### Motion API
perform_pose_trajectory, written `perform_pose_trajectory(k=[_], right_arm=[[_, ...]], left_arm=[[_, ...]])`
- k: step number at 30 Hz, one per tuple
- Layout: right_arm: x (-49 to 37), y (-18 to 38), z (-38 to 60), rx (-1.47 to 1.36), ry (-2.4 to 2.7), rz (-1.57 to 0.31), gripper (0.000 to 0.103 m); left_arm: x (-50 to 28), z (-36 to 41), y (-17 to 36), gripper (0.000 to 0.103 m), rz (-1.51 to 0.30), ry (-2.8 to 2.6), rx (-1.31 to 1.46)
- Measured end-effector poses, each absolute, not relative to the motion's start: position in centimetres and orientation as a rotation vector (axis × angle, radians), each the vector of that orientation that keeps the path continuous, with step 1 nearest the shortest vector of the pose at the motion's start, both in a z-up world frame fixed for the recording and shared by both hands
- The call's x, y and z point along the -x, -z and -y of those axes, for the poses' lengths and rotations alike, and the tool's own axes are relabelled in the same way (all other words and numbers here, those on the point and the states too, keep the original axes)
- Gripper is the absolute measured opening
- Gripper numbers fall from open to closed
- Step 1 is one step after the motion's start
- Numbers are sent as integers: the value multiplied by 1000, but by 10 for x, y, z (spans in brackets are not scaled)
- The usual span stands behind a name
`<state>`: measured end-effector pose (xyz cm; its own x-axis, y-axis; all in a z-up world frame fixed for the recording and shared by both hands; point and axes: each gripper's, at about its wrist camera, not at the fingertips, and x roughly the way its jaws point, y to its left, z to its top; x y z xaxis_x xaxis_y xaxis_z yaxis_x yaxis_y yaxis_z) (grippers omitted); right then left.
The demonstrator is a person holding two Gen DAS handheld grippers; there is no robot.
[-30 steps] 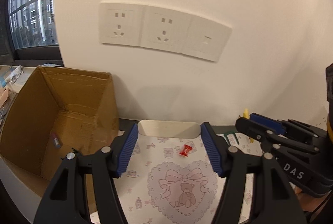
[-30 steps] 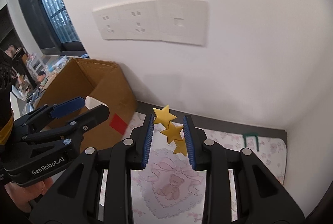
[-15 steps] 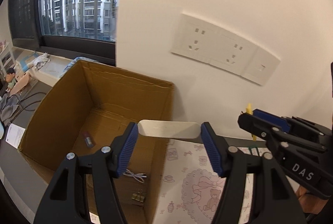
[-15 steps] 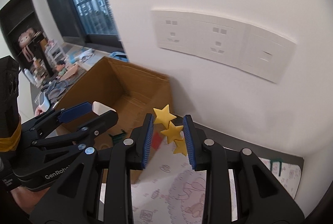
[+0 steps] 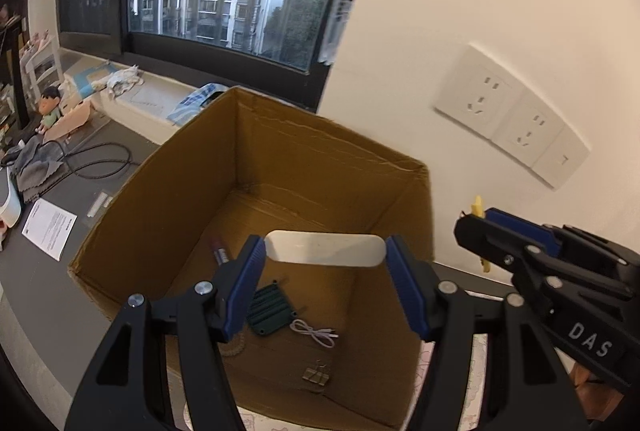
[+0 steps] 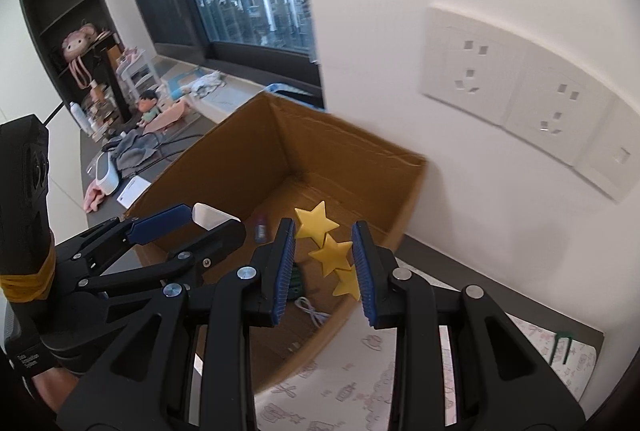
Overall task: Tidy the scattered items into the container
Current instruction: 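Carry the white bar and star strip with both tools over the box, then open both tools to drop the white bar and star strip into the box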
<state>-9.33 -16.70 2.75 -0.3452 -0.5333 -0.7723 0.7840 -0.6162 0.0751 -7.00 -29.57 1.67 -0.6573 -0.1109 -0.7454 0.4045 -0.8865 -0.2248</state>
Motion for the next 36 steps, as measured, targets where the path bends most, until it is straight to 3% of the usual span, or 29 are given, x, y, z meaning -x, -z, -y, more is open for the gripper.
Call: perform_pose_trajectory(k=[13, 36], right_arm=[[85, 1, 198, -1065, 1962, -407, 30], [97, 34, 202, -1189, 1918, -391, 30]], left_arm=[[48, 336, 5, 61, -596, 2473, -1137], [59, 340, 28, 61, -622, 2406, -1220]])
